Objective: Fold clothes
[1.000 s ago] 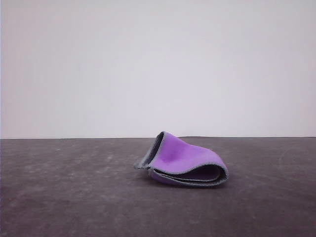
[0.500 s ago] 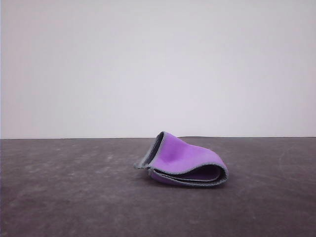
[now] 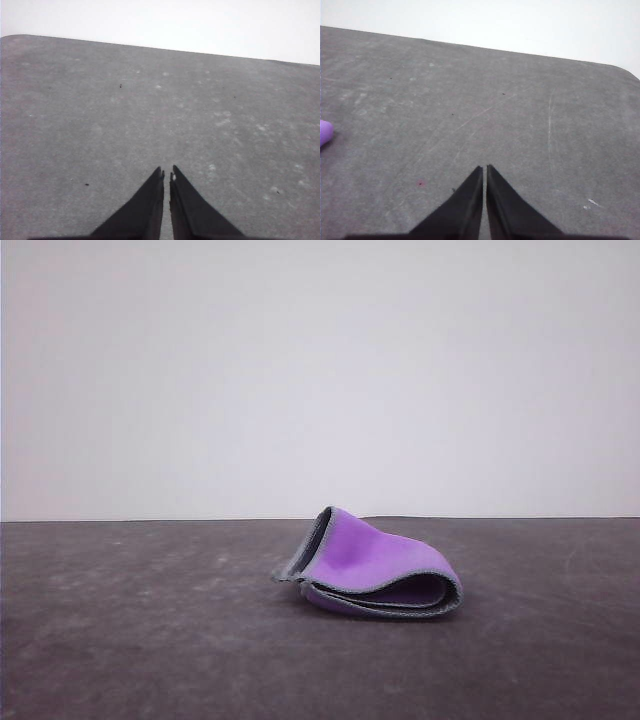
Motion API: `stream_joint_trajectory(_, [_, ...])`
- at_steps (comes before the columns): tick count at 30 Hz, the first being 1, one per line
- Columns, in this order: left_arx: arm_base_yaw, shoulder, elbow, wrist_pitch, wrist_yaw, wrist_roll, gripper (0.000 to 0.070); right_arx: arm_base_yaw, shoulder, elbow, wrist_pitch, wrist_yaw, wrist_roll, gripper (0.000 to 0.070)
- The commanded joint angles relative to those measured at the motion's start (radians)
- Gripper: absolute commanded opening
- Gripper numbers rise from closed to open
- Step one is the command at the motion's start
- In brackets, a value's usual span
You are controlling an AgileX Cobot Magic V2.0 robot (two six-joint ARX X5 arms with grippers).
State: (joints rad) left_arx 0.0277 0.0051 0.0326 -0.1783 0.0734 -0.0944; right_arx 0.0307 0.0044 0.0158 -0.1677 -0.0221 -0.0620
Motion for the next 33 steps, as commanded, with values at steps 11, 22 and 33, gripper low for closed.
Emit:
stream_joint_trajectory(11, [0.0,-0.002,-0.019,-0.008,-0.003,0.0,0.0006,-0.001,-0.001,-0.004,0.012,0.004,0.014,0.0007])
stream_joint_trajectory(22, [0.0,-0.002,-0.019,-0.008,-0.003,0.0,0.0006,-0.001,-0.001,-0.004,0.012,0.004,0.014,0.0007])
stream_joint_trajectory(33, [0.0,-0.002,-0.019,-0.008,-0.003,0.0,0.0006,-0.001,-0.001,-0.004,0.012,0.004,0.014,0.0007])
